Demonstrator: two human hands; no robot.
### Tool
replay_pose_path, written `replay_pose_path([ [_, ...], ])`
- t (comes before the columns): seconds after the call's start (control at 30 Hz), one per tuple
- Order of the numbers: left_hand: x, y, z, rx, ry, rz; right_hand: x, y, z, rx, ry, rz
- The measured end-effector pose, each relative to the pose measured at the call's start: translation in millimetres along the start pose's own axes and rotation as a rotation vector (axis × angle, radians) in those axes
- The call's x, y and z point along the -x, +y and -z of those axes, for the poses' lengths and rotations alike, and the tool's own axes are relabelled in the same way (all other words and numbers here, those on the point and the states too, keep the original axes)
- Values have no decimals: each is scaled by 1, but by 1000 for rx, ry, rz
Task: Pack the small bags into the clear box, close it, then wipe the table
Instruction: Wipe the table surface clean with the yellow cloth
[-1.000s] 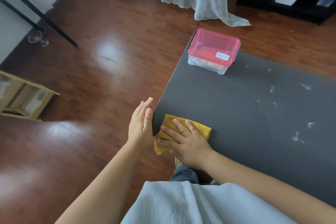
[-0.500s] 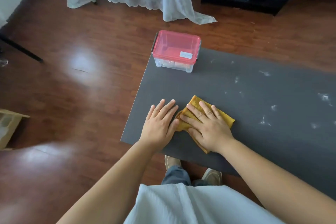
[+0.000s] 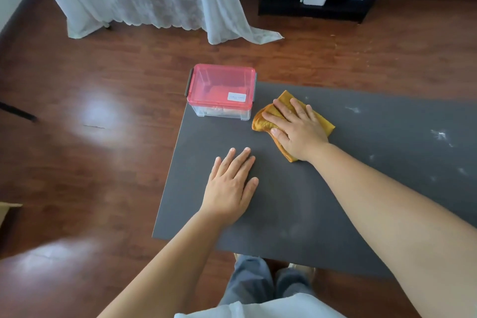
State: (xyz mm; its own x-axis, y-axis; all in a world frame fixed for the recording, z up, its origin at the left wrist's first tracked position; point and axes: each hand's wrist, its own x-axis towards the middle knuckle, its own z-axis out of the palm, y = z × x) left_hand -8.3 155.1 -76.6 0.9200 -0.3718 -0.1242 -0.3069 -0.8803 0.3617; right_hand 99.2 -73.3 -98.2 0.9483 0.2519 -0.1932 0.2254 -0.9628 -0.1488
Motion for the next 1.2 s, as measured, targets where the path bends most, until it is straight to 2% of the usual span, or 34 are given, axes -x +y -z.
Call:
replay_pose_path([
  [0.17, -4, 6, -3, 5, 7, 0, -30, 14, 7, -3, 8, -50],
  [0.37, -14, 19, -2, 0, 13, -16, -43, 38, 15, -48, 34, -214],
  [0.63, -25, 47, -12, -3, -24, -52, 17, 100, 15, -140, 75, -433],
  [0.9, -29, 55, -27, -16, -47, -12, 75, 171, 11, -149, 114, -604],
  [1.2, -38, 83, -32, 8, 22, 4, 108, 223, 14, -154, 125, -665],
])
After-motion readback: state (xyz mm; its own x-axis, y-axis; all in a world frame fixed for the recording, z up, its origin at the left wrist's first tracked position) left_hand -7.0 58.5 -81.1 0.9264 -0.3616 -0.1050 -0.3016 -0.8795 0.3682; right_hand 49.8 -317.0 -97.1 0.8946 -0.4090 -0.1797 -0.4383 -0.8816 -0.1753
